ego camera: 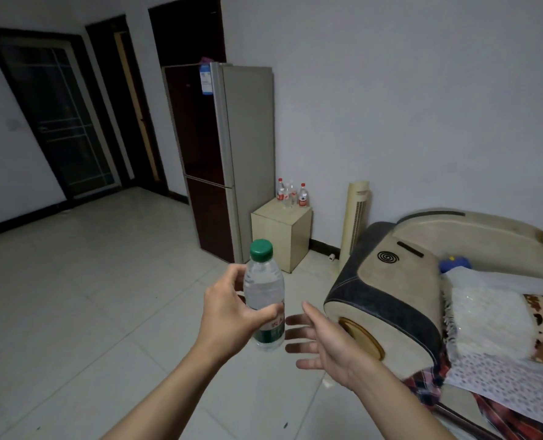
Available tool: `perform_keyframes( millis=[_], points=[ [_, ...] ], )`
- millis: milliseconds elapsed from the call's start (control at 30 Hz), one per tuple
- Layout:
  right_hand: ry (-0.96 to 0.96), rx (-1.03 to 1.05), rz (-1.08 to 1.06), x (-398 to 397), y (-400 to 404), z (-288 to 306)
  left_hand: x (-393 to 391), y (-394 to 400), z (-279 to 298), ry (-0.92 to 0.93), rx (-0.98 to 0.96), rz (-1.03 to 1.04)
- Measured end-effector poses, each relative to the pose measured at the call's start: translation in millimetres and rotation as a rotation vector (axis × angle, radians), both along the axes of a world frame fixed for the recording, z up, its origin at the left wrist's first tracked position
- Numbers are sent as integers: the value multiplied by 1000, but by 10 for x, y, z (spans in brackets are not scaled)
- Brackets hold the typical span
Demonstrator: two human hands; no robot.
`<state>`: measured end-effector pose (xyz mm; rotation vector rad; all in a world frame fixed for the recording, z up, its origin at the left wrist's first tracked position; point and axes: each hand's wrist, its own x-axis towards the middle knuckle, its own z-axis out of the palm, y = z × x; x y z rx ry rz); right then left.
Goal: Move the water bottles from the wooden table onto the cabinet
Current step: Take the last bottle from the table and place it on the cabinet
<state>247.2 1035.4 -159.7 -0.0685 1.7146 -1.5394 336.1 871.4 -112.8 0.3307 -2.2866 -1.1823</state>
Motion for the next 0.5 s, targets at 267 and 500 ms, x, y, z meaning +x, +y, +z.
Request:
perform_keyframes(
  millis=[267, 500],
  points=[
    [-49, 9, -17, -1165, -488, -93, -1100, -560, -110, 15, 26, 4],
    [0, 53, -72, -2049, -1208, -47, -2139, -1257, -136, 65, 39, -54]
  ],
)
